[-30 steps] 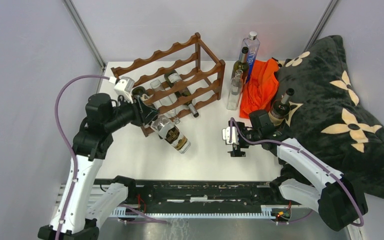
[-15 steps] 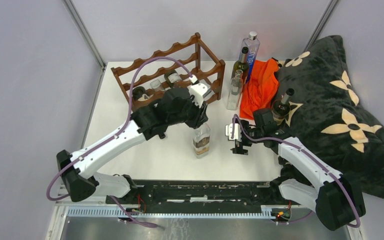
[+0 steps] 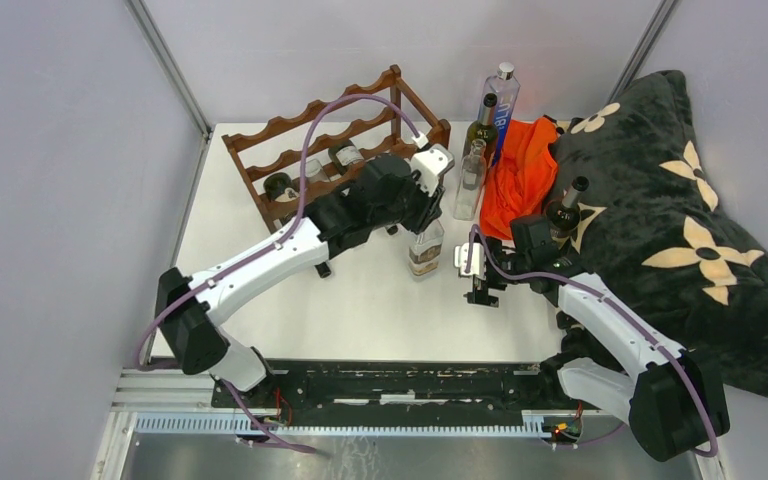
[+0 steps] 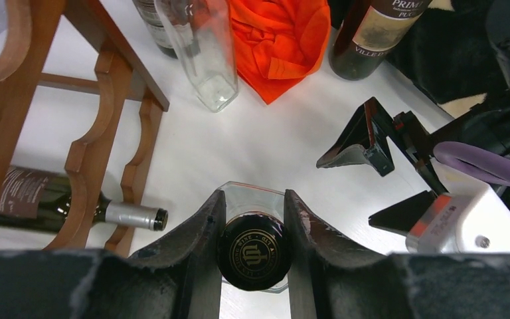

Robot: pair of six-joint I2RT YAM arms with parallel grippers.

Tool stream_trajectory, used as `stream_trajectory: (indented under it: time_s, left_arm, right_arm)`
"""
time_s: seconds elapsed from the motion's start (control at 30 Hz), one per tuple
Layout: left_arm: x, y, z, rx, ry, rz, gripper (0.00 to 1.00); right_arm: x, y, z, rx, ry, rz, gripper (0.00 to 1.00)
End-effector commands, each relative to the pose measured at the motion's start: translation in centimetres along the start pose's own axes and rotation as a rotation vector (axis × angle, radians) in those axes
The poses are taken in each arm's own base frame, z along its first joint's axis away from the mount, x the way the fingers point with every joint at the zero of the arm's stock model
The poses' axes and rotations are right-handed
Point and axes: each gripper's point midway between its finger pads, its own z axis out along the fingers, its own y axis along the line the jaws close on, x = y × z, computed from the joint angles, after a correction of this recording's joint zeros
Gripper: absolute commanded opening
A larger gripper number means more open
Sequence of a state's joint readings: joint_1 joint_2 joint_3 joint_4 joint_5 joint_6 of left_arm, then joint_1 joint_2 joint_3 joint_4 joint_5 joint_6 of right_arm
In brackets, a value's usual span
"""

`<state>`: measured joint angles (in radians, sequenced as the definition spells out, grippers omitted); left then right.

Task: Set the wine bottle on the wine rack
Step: Place the wine bottle at the center of the board.

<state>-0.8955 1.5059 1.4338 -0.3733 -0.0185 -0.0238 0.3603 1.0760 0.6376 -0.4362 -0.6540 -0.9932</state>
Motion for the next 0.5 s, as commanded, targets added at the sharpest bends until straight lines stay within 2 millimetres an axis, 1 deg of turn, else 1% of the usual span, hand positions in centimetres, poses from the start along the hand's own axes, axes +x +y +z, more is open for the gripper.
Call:
stream_trajectory:
  time_s: [0.0,0.1,0.17,0.2,0.23,0.33,0.37,0.47]
  left_arm:
    - [-8.7,-1.0,-0.4,0.051,-0.281,0.057,0.02]
    - [-8.2,-1.3,0.7,0.066,-0.267,0.063,0.02]
    - [-7.9,-1.4,1.2,0.073,-0.261,0.064,0.08]
    - [-7.8,-1.4,1.5,0.075,-0.257,0.061,0.13]
    - [-7.7,-1.4,1.6,0.072,-0.254,0.059,0.19]
    - [-7.5,-0.8,1.7,0.039,-0.248,0.029,0.47]
    - [-7.5,-0.7,1.5,0.029,-0.249,0.027,0.56]
    - [-7.7,0.1,0.6,-0.02,-0.265,-0.015,0.79]
  right_arm:
    - [-1.7,-1.8,-1.0,0.047,-0.037,-0.044,0.98]
    - [-1.8,-1.8,-1.1,0.049,-0.045,-0.043,0.98]
    - [-1.8,-1.8,-1.1,0.045,-0.047,-0.04,0.98]
    - [-1.8,-1.8,-1.2,0.046,-0.047,-0.039,0.98]
    - [-1.7,-1.9,-1.2,0.047,-0.046,-0.038,0.98]
    - [-1.8,-1.8,-1.2,0.044,-0.05,-0.039,0.98]
    - [-1.8,-1.8,-1.2,0.042,-0.051,-0.037,0.98]
    - [-1.7,-1.7,-1.2,0.039,-0.053,-0.035,0.98]
